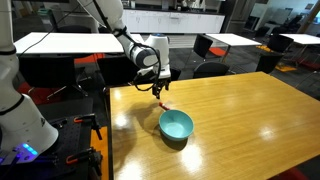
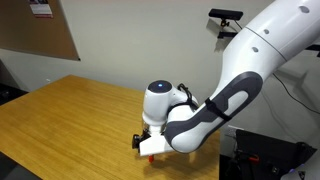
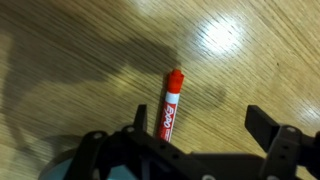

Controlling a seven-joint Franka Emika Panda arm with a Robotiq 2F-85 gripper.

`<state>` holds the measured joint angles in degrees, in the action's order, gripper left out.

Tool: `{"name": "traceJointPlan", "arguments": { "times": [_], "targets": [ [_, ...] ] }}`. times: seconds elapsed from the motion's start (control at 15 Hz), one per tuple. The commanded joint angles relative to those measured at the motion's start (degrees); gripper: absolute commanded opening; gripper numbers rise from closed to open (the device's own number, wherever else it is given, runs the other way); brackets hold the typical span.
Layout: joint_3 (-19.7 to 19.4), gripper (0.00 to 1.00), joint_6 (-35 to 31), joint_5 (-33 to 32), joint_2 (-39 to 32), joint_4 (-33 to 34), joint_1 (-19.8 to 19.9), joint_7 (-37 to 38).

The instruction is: Put the marker in the bowl

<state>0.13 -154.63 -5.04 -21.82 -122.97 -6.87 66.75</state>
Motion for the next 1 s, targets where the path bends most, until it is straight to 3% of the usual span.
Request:
{"name": "traceJointPlan", "arguments": {
  "times": [0.0,0.93],
  "targets": [
    [-1.59,1.00,0.30,3.01,-1.85,2.28,-1.03,-0.62],
    [-3.29,1.00,0.96,6.53,-7.30,6.14,-0.80,-1.06]
  ]
}}
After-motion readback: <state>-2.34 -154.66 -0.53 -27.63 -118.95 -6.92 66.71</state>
